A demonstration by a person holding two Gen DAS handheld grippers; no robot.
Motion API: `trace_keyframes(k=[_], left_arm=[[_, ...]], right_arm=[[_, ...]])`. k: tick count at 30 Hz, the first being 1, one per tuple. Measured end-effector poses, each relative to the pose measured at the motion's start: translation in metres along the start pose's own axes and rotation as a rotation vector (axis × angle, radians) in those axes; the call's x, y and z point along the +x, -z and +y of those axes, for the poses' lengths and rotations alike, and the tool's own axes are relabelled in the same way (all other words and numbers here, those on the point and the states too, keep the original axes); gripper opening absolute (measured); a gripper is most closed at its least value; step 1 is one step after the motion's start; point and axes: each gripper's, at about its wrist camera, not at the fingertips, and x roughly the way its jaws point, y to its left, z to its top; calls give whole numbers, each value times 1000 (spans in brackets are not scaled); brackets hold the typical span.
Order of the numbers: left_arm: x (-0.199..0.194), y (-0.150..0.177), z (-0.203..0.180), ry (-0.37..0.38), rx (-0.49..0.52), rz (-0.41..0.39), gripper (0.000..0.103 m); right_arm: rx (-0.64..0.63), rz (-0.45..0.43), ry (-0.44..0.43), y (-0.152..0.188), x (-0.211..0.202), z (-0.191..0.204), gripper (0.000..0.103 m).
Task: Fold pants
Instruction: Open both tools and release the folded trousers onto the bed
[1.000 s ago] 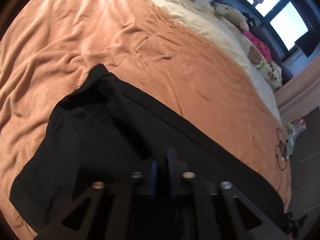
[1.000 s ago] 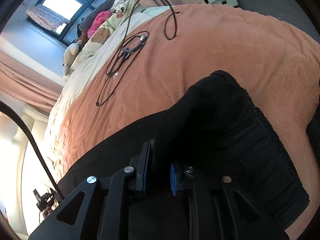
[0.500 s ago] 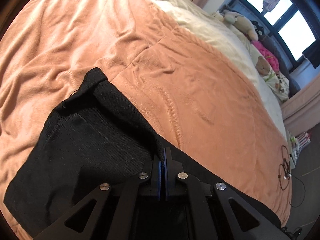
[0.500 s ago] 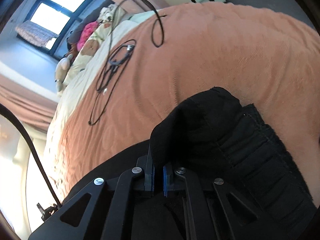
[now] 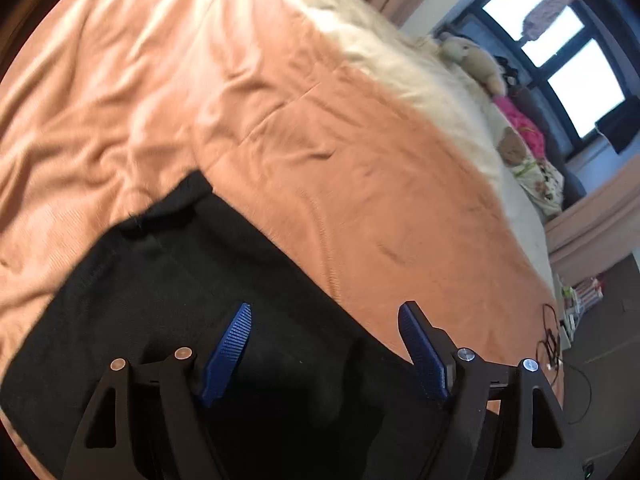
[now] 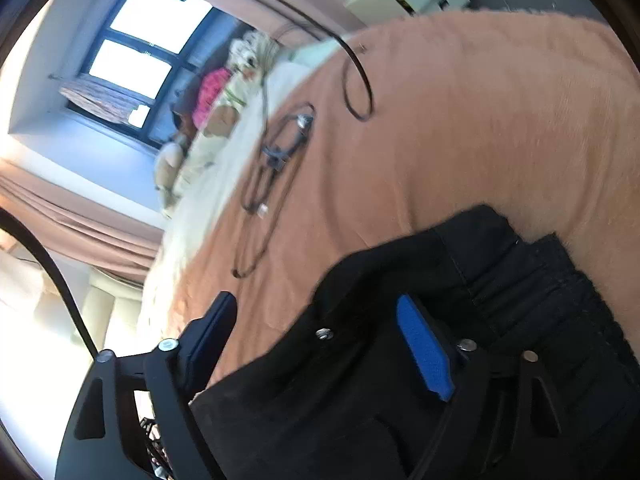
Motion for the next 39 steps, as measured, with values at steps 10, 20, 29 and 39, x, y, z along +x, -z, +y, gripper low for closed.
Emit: trace_keyframes(k=[10, 20, 29, 39], left_arm=[[-65, 20, 19, -44, 60, -6, 78], [-135, 55, 63, -43, 51, -38, 75], [-164, 91, 101, -38, 35, -23, 61], [-150, 113, 139, -16, -53, 10, 50]], right_arm=[[-194, 68, 91, 41, -50, 13, 82], [-269, 53, 154, 68, -113, 40, 82], [-264, 48, 181, 94, -149, 33, 82], [-216, 44, 217, 119, -168, 17, 82]])
